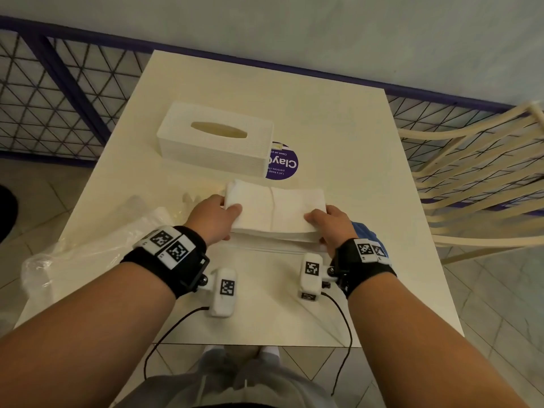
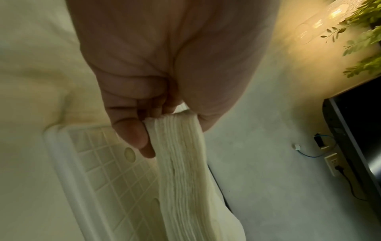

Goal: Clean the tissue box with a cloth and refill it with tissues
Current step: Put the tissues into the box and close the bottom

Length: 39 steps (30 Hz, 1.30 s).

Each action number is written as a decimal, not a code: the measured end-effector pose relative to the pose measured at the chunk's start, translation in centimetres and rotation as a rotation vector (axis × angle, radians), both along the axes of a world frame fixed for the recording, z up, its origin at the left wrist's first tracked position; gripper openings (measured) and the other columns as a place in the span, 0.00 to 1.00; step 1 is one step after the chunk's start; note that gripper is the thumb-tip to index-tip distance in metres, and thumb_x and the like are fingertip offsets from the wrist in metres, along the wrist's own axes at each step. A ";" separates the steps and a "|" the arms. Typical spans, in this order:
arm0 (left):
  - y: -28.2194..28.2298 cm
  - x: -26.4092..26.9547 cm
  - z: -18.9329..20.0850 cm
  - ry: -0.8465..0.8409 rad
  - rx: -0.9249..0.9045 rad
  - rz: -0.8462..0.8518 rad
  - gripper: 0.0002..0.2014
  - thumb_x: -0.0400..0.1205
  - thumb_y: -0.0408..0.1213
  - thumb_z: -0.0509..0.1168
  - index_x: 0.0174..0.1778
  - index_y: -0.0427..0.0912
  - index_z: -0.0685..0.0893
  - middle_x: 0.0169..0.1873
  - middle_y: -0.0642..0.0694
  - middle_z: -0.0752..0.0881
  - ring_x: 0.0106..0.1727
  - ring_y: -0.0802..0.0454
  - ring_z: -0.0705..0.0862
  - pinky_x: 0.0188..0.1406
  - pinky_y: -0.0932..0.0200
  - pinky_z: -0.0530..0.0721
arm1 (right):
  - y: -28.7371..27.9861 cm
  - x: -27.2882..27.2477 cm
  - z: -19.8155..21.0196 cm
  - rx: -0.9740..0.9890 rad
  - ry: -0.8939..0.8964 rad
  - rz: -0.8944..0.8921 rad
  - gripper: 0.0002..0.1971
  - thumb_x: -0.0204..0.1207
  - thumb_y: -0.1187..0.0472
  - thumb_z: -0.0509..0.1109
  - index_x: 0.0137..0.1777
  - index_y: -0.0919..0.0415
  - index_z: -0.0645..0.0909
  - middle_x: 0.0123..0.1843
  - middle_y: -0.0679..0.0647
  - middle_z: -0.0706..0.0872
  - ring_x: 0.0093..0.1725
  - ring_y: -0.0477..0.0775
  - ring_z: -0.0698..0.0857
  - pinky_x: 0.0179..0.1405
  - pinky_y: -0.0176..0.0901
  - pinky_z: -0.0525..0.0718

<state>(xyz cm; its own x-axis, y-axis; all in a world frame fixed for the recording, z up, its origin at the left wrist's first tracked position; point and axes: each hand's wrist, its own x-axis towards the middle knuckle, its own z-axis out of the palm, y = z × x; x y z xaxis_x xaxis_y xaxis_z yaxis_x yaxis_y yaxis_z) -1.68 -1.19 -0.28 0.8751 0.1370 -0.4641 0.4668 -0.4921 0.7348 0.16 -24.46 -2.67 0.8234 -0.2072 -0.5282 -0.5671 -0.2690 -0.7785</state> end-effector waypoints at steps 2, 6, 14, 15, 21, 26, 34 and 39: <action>-0.2 0.5 -0.3 0.017 0.046 -0.023 0.18 0.84 0.46 0.58 0.62 0.37 0.76 0.51 0.42 0.84 0.41 0.40 0.89 0.53 0.45 0.86 | -0.1 0.0 0.1 -0.039 -0.008 0.011 0.11 0.73 0.59 0.69 0.55 0.58 0.80 0.56 0.60 0.87 0.55 0.63 0.85 0.49 0.55 0.84; -0.4 1.1 -1.3 0.038 0.271 -0.135 0.25 0.84 0.47 0.56 0.72 0.34 0.71 0.63 0.37 0.79 0.59 0.38 0.82 0.61 0.49 0.79 | 0.3 0.0 0.6 -0.264 0.025 0.075 0.23 0.73 0.57 0.68 0.68 0.62 0.77 0.65 0.60 0.84 0.61 0.63 0.83 0.61 0.56 0.84; -4.1 -1.4 -2.0 -0.533 0.520 -0.571 0.28 0.85 0.41 0.55 0.81 0.37 0.60 0.81 0.40 0.62 0.81 0.40 0.59 0.80 0.47 0.54 | 3.7 -1.6 0.9 -0.531 -0.340 0.400 0.27 0.78 0.63 0.63 0.79 0.58 0.68 0.80 0.56 0.68 0.79 0.57 0.65 0.79 0.47 0.62; -4.6 -1.5 -2.6 -0.453 0.549 -0.667 0.29 0.86 0.42 0.51 0.83 0.39 0.53 0.84 0.43 0.54 0.84 0.43 0.51 0.81 0.48 0.47 | 4.4 -1.7 0.4 -0.530 -0.327 0.510 0.27 0.80 0.64 0.60 0.81 0.59 0.65 0.83 0.57 0.64 0.83 0.57 0.61 0.82 0.48 0.57; -2.8 -1.3 -5.6 -0.183 0.698 -0.860 0.30 0.87 0.52 0.41 0.82 0.51 0.35 0.83 0.52 0.34 0.83 0.52 0.35 0.81 0.47 0.38 | 4.1 -2.3 -2.2 -0.711 -0.069 0.747 0.30 0.87 0.52 0.46 0.86 0.54 0.41 0.88 0.51 0.39 0.86 0.54 0.40 0.83 0.55 0.41; -1.6 -0.7 -5.0 -0.056 0.727 -0.802 0.31 0.87 0.52 0.39 0.82 0.50 0.32 0.82 0.52 0.31 0.83 0.54 0.34 0.80 0.42 0.35 | 4.1 -2.0 -2.2 -0.741 0.026 0.690 0.32 0.87 0.49 0.46 0.85 0.56 0.36 0.87 0.53 0.35 0.86 0.55 0.38 0.84 0.54 0.40; -0.6 -1.7 -2.5 -0.060 0.761 -0.662 0.31 0.87 0.51 0.37 0.82 0.41 0.34 0.82 0.44 0.33 0.83 0.48 0.35 0.80 0.41 0.32 | 5.9 -1.6 0.9 -0.798 0.051 0.587 0.34 0.85 0.48 0.49 0.85 0.59 0.39 0.88 0.57 0.39 0.86 0.59 0.40 0.83 0.61 0.41; 5.8 -6.1 0.6 -0.427 0.650 -0.353 0.29 0.85 0.49 0.39 0.83 0.44 0.52 0.84 0.47 0.48 0.84 0.48 0.44 0.80 0.44 0.36 | 12.8 -0.9 4.7 -0.549 -0.368 0.708 0.21 0.82 0.58 0.59 0.75 0.57 0.74 0.78 0.55 0.74 0.77 0.56 0.73 0.76 0.46 0.68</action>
<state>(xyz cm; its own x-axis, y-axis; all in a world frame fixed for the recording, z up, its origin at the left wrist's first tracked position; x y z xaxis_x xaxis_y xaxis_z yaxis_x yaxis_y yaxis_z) -7.77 4.65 0.32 0.9986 -0.0515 -0.0081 -0.0458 -0.9415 0.3338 -0.78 -11.62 2.01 0.9470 0.2592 -0.1900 0.1202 -0.8339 -0.5387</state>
